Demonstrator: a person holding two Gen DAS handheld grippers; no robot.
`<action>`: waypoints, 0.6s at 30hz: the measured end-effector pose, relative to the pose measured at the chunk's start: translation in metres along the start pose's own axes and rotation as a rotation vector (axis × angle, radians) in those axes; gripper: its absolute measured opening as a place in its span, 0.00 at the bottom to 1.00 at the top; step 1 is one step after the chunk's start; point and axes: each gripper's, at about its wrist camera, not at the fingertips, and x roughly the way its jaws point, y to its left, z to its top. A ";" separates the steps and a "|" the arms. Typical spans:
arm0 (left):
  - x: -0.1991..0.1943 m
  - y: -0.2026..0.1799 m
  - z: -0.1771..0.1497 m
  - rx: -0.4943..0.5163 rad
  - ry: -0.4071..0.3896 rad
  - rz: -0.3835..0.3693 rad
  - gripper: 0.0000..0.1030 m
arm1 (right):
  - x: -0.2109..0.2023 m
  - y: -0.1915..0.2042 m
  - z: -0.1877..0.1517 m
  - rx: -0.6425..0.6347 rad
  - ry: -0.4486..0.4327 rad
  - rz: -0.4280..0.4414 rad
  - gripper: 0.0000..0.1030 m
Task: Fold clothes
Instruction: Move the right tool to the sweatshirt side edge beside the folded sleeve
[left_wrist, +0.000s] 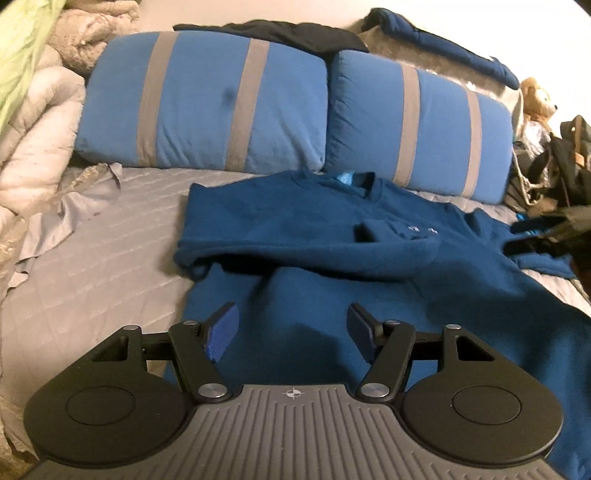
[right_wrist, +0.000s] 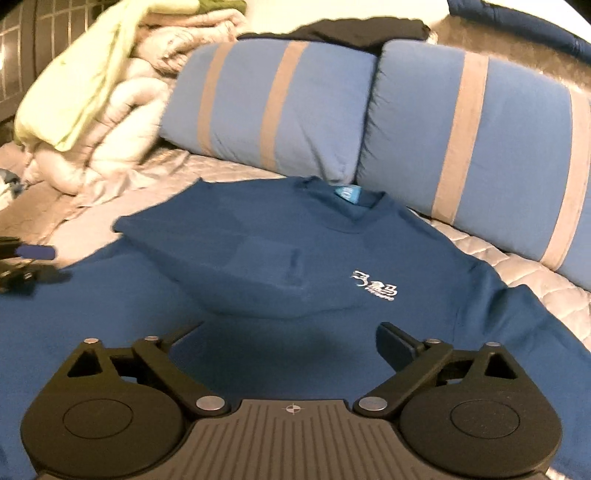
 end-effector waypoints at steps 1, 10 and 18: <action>0.002 0.001 -0.001 -0.006 0.010 -0.005 0.62 | 0.006 -0.004 0.002 0.010 0.005 0.000 0.91; 0.005 0.009 -0.005 -0.057 0.015 -0.041 0.62 | 0.068 -0.047 0.026 0.226 -0.014 -0.015 0.81; 0.006 0.008 -0.004 -0.052 0.025 -0.036 0.62 | 0.127 -0.064 0.023 0.320 0.101 0.005 0.34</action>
